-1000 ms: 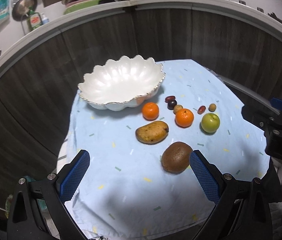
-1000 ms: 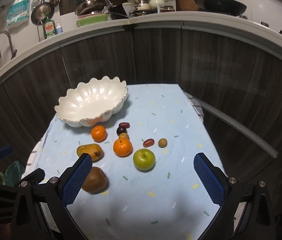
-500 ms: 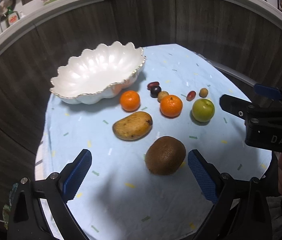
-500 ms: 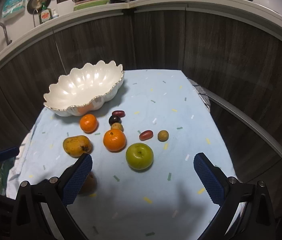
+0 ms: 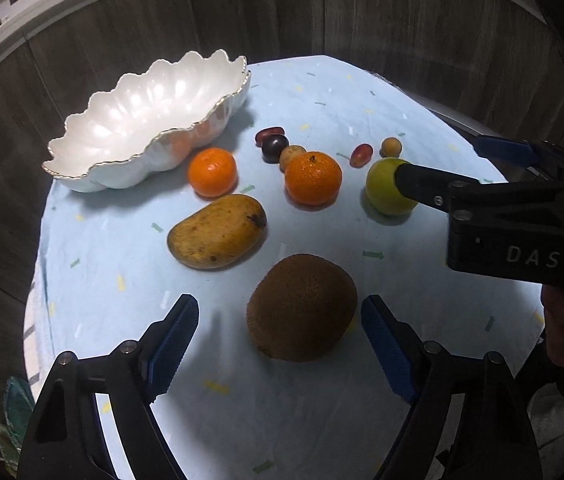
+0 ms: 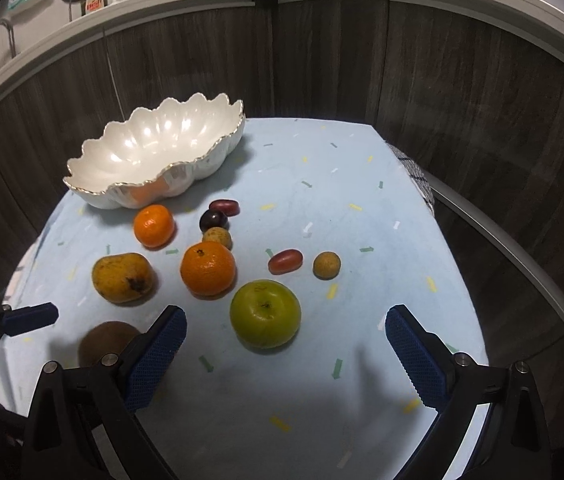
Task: Organize fruits
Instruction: 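Close the left gripper on the kiwi while the right gripper closes on the green apple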
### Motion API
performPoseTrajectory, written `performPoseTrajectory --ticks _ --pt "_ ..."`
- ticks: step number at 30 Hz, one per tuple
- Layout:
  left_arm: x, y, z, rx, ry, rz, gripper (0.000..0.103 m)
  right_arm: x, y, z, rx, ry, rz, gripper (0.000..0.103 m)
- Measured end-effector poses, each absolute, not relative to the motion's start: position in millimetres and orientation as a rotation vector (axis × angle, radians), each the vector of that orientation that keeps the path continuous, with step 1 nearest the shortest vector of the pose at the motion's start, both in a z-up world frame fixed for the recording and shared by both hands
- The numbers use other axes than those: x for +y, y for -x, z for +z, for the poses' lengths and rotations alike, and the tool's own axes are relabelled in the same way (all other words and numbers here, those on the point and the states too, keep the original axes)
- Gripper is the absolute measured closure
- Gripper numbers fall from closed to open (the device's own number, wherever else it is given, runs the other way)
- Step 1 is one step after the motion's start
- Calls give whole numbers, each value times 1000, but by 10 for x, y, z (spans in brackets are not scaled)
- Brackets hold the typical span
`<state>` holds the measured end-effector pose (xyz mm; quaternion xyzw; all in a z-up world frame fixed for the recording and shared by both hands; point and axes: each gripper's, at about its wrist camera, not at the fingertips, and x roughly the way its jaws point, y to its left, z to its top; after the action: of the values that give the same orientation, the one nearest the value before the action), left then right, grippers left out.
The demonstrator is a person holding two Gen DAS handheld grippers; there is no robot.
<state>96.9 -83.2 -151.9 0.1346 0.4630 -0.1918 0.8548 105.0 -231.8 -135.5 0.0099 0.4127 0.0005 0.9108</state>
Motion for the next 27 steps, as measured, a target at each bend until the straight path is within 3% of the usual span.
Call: performPoseTrajectory --ticks 11,23,27 --pt "-899 -1027 -1756 992 -276 -442 28 -2268 -1177 -1530 870 6 27 8" --pt "-924 -1105 -1894 1002 -249 -466 36 -2232 -1343 -1716 926 -5 65 33" --pt "-925 -1109 -1890 992 -238 -480 42 -2216 -1376 -1779 948 -21 86 50"
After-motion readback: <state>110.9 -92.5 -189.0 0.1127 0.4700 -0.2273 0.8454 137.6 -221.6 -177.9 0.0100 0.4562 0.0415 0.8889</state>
